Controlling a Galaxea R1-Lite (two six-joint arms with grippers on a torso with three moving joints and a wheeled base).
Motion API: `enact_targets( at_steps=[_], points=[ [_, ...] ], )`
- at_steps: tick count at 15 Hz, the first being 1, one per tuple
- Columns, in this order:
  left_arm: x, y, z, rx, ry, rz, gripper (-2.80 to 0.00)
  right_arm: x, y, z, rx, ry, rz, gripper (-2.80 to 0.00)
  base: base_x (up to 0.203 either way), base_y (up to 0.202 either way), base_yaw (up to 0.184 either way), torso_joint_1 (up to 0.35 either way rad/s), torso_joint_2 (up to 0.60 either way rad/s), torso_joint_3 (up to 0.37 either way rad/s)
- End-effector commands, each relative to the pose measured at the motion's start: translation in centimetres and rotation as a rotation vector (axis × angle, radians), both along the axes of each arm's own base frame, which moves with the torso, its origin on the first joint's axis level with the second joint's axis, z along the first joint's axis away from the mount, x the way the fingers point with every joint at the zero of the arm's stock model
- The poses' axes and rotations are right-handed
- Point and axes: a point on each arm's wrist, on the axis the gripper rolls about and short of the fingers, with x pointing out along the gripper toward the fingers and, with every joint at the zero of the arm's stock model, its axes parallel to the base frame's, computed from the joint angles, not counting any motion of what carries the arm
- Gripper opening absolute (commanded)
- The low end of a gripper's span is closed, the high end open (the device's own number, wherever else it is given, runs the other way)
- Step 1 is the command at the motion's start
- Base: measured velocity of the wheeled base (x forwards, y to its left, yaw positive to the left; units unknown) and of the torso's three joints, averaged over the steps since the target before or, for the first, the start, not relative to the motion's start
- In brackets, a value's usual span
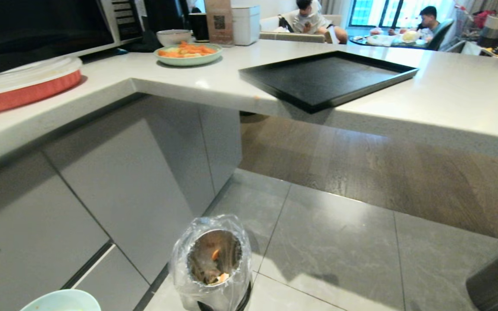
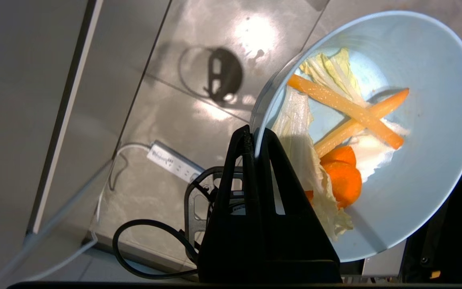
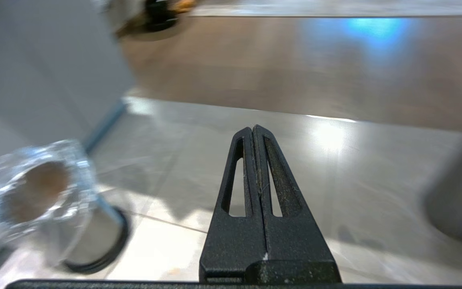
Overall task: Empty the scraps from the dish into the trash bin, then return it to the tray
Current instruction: Move the bowl over the trash can
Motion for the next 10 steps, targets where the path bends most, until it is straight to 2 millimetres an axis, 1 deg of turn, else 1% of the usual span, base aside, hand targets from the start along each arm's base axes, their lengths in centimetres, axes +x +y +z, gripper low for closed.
enact_targets(
  at_steps=[1, 3, 4, 10],
  points=[
    [-0.07, -0.02, -0.18, -0.004, 0.011, -0.001, -2.8, 0.0, 0.0, 0.0, 0.001, 0.0, 0.0, -2.8, 0.001, -0.009, 0.17, 0.001, 0.01, 0.004],
    [-0.08, -0.02, -0.24, -0.003, 0.013, 0.0, -2.8, 0.01, 0.0, 0.0, 0.001, 0.001, 0.0, -2.8, 0.0, -0.007, 0.138, -0.001, 0.0, 0.002],
    [-0.09, -0.02, -0.25, -0.001, 0.014, 0.001, -2.8, 0.01, 0.0, 0.0, 0.001, 0.001, 0.0, -2.8, 0.0, 0.0, 0.075, -0.002, 0.0, 0.002],
    [0.0, 0.02, -0.02, 0.0, 0.003, 0.004, -2.8, 0.01, 0.0, 0.0, 0.001, 0.001, 0.0, -2.8, 0.0, 0.0, 0.0, 0.0, 0.0, 0.0]
  ],
)
